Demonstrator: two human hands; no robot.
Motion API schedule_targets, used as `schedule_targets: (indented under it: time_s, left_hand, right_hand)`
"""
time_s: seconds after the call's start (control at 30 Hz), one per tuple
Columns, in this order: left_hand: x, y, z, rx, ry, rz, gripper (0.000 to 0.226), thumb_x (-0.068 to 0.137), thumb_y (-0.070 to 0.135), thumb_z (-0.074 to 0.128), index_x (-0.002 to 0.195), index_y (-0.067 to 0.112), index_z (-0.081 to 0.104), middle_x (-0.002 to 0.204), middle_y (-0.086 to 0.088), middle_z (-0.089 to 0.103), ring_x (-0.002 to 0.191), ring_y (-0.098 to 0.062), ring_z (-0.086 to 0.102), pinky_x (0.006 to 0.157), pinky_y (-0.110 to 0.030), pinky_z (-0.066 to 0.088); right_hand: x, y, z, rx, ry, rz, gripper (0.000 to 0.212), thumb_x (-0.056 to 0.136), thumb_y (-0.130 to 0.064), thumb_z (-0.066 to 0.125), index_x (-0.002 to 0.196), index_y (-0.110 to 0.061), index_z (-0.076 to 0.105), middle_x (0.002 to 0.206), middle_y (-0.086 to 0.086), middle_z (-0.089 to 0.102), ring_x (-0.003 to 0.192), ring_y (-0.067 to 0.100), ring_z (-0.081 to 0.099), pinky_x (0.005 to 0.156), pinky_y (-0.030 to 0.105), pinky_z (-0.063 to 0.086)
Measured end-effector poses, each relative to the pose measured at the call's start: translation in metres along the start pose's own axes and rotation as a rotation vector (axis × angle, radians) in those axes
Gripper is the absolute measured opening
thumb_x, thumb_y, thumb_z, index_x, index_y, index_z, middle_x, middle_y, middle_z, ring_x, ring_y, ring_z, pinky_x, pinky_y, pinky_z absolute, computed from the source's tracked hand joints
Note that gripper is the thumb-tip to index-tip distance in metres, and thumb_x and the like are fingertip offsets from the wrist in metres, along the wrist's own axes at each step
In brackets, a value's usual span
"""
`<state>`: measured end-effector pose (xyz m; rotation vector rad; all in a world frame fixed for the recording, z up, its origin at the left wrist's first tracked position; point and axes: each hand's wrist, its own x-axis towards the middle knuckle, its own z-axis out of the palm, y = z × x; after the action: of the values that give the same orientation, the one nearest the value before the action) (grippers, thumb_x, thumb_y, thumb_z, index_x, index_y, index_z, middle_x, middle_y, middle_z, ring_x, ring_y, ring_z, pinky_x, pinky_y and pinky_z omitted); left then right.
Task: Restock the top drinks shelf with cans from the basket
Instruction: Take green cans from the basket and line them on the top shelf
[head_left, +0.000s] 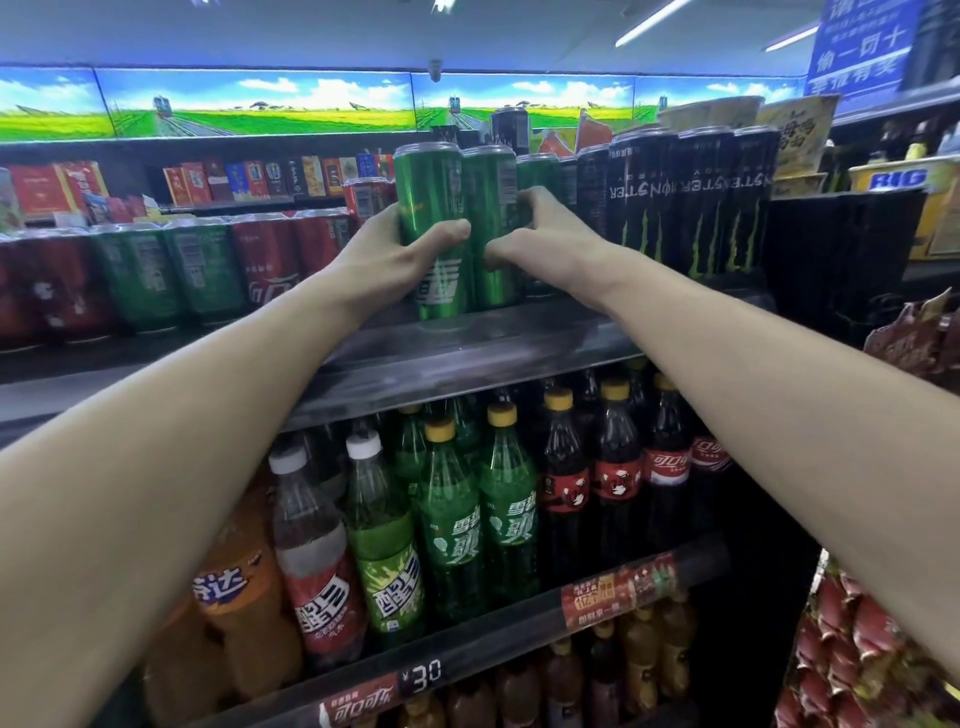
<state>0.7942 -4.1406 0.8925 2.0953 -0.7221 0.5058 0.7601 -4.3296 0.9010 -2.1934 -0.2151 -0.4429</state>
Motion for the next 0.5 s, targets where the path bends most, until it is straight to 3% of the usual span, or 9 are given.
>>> schedule_targets:
  time_s: [0.03, 0.13, 0.2, 0.27, 0.33, 0.4, 0.5]
  left_hand:
    - [0.001, -0.001, 0.0, 0.008, -0.014, 0.01, 0.02, 0.103, 0.044, 0.061, 0.11, 0.026, 0.067, 0.103, 0.01, 0.075, 0.091, 0.002, 0.071, 0.086, -0.021, 0.057]
    - [0.002, -0.002, 0.001, 0.05, -0.021, -0.024, 0.075, 0.085, 0.074, 0.061, 0.135, 0.017, 0.059, 0.119, 0.006, 0.073, 0.107, -0.006, 0.069, 0.095, -0.027, 0.054]
    - [0.002, -0.001, -0.001, 0.072, -0.025, -0.031, 0.092, 0.074, 0.083, 0.059, 0.139, 0.019, 0.056, 0.123, 0.006, 0.072, 0.112, -0.011, 0.069, 0.103, -0.036, 0.053]
    - [0.001, -0.002, -0.002, 0.086, -0.01, -0.037, 0.094, 0.072, 0.087, 0.059, 0.139, 0.021, 0.055, 0.124, 0.007, 0.071, 0.113, -0.012, 0.069, 0.106, -0.041, 0.053]
    - [0.002, -0.001, -0.003, 0.103, 0.021, -0.036, 0.089, 0.073, 0.085, 0.062, 0.134, 0.02, 0.055, 0.12, 0.007, 0.07, 0.108, -0.01, 0.069, 0.101, -0.037, 0.054]
    - [0.002, -0.001, -0.003, 0.112, 0.047, -0.027, 0.082, 0.077, 0.08, 0.067, 0.129, 0.018, 0.054, 0.115, 0.007, 0.068, 0.103, -0.007, 0.068, 0.093, -0.031, 0.054]
    - [0.001, 0.0, -0.003, 0.076, 0.058, -0.035, 0.072, 0.08, 0.07, 0.07, 0.126, 0.018, 0.05, 0.112, 0.004, 0.065, 0.098, -0.009, 0.065, 0.087, -0.034, 0.053]
  right_hand:
    - [-0.001, 0.001, 0.0, -0.014, 0.021, -0.006, 0.087, 0.081, -0.03, 0.073, 0.154, -0.018, 0.027, 0.131, 0.006, 0.053, 0.116, 0.023, 0.056, 0.101, 0.041, 0.049]
    - [-0.005, 0.003, -0.001, -0.063, 0.071, -0.046, 0.078, 0.086, -0.032, 0.076, 0.149, -0.013, 0.035, 0.126, 0.0, 0.053, 0.108, 0.017, 0.054, 0.089, 0.03, 0.045]
    - [-0.007, 0.004, 0.0, -0.094, 0.104, -0.054, 0.075, 0.088, -0.033, 0.076, 0.147, -0.011, 0.036, 0.127, 0.003, 0.053, 0.109, 0.019, 0.053, 0.087, 0.03, 0.043]
    - [-0.01, 0.005, 0.005, -0.141, 0.18, -0.059, 0.073, 0.089, -0.034, 0.076, 0.144, -0.009, 0.035, 0.13, 0.009, 0.055, 0.112, 0.026, 0.058, 0.09, 0.036, 0.05]
    - [-0.014, 0.008, 0.01, -0.225, 0.329, -0.067, 0.067, 0.09, -0.032, 0.075, 0.138, -0.007, 0.034, 0.127, 0.013, 0.055, 0.107, 0.03, 0.06, 0.084, 0.04, 0.053]
    - [-0.018, 0.012, 0.013, -0.284, 0.454, -0.049, 0.066, 0.092, -0.028, 0.074, 0.139, -0.007, 0.032, 0.134, 0.014, 0.05, 0.107, 0.031, 0.06, 0.076, 0.036, 0.045]
    - [-0.02, 0.011, 0.015, -0.335, 0.497, -0.021, 0.069, 0.093, -0.022, 0.074, 0.142, -0.008, 0.029, 0.143, 0.015, 0.04, 0.106, 0.033, 0.06, 0.073, 0.034, 0.04]
